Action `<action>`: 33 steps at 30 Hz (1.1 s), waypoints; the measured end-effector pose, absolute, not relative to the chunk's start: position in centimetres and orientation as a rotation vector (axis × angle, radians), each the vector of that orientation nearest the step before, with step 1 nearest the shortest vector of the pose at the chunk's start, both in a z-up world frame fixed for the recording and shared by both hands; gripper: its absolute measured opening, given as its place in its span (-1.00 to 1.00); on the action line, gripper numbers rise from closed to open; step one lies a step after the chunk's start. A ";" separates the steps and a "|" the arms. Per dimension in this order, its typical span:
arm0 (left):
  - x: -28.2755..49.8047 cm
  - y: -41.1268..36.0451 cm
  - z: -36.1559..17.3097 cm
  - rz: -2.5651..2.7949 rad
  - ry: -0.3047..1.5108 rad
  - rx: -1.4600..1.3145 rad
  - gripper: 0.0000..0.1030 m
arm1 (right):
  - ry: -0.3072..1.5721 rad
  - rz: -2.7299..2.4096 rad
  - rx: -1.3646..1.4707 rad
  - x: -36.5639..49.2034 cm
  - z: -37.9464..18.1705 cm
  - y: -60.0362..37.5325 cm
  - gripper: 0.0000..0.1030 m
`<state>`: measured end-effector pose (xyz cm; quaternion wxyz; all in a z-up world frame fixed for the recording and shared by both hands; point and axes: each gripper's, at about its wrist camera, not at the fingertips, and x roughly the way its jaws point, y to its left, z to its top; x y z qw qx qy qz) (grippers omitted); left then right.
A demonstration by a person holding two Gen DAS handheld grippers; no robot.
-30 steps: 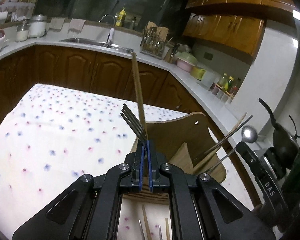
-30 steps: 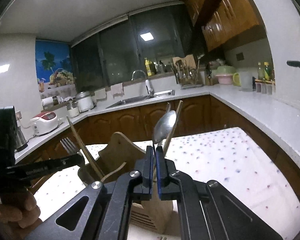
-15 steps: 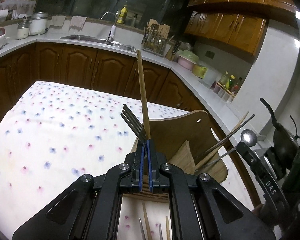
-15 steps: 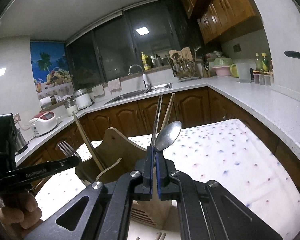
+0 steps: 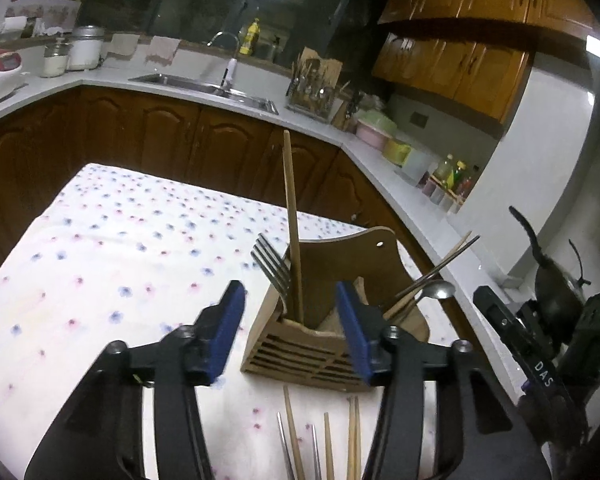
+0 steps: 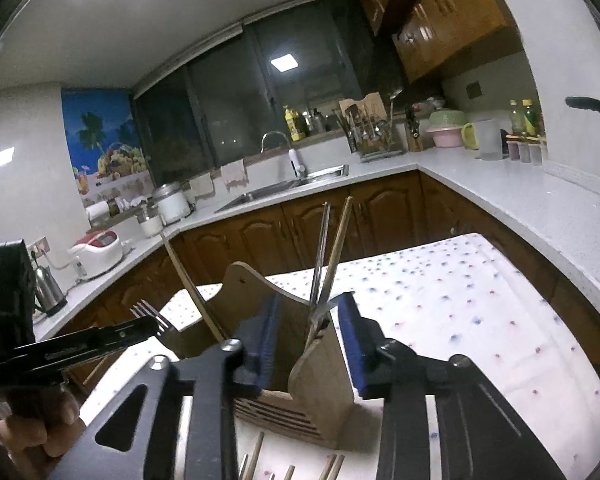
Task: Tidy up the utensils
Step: 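Open both tools to drop the fork and spoon into the holder, then move both tools back down to the remaining chopsticks on the cloth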
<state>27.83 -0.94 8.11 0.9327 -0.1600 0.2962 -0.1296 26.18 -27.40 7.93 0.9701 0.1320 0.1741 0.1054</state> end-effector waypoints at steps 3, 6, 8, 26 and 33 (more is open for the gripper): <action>26.3 -0.3 8.2 -0.256 0.604 -0.345 0.13 | 0.339 0.205 0.293 24.8 8.3 -28.1 0.01; 24.7 0.6 7.9 -0.238 0.607 -0.363 0.26 | 0.336 0.202 0.336 23.3 8.4 -29.0 0.34; 23.5 1.0 7.5 -0.222 0.615 -0.371 0.37 | 0.332 0.201 0.366 22.1 8.3 -29.7 0.52; 17.0 1.5 1.0 -0.184 0.779 -0.397 0.37 | 0.466 0.157 0.416 13.6 3.9 -30.5 0.79; 16.6 1.6 -0.3 -0.174 0.820 -0.385 0.38 | 0.535 0.173 0.391 13.3 2.3 -29.2 0.79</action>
